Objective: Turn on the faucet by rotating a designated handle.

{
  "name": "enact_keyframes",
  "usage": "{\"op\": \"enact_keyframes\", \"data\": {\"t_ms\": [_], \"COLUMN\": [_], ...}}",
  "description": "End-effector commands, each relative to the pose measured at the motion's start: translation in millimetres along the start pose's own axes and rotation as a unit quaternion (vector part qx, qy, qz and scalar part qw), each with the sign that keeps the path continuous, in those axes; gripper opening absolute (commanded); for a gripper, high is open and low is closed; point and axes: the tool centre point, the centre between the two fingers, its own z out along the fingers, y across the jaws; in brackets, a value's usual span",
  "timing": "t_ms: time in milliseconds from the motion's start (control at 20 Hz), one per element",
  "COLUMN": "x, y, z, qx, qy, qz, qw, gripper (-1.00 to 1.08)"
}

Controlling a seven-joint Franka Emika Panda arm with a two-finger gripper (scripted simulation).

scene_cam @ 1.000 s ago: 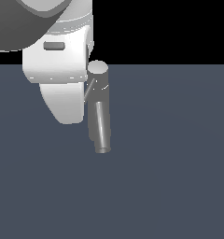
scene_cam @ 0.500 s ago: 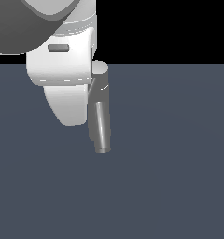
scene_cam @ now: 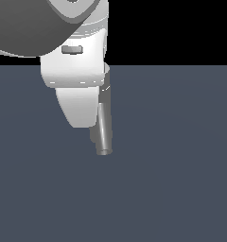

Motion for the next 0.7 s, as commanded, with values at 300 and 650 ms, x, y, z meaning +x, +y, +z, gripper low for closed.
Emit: {"op": "enact_keyframes", "data": {"t_ms": [300,650], "x": [20.9,33.0], "y": [2.9,5.1], "z": [0.2,0.2], "qx": [-0.001,-0.001], "qy": [0.005,0.005], "qz": [0.008,0.009], "qw": [1.0,0.9999], "gripper": [-1.0,-1.0]}}
